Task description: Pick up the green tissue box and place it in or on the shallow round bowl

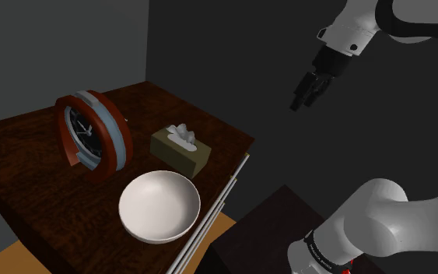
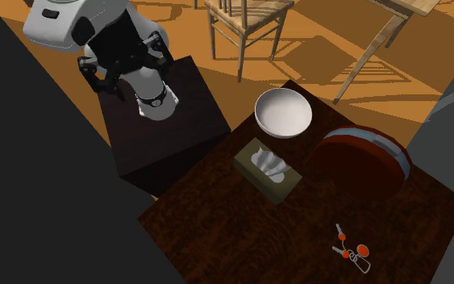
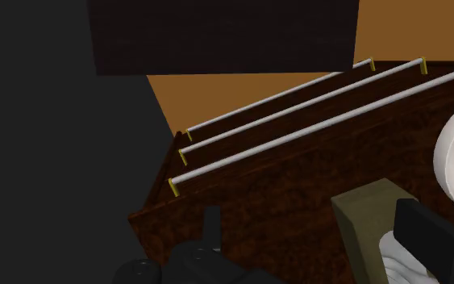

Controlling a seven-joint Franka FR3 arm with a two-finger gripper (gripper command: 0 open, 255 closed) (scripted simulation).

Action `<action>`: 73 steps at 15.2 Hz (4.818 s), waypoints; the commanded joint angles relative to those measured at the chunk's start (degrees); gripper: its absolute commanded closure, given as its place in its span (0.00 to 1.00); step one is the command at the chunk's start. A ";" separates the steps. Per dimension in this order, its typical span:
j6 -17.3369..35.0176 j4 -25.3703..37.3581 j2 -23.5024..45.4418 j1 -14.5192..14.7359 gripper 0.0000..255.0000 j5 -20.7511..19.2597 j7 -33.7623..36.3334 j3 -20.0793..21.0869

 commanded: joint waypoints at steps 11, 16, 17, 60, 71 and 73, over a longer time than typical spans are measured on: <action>1.38 13.00 22.72 1.03 0.00 -4.51 13.20 15.70; -0.73 22.18 36.48 1.72 0.00 -10.27 21.07 22.50; -1.46 24.26 39.47 2.04 0.00 -11.71 22.71 23.69; -12.45 45.28 67.85 10.36 1.00 -26.75 34.16 27.75; -20.40 53.52 67.70 11.55 1.00 -27.23 31.76 27.88; -21.96 55.32 67.89 11.86 1.00 -27.46 31.32 27.88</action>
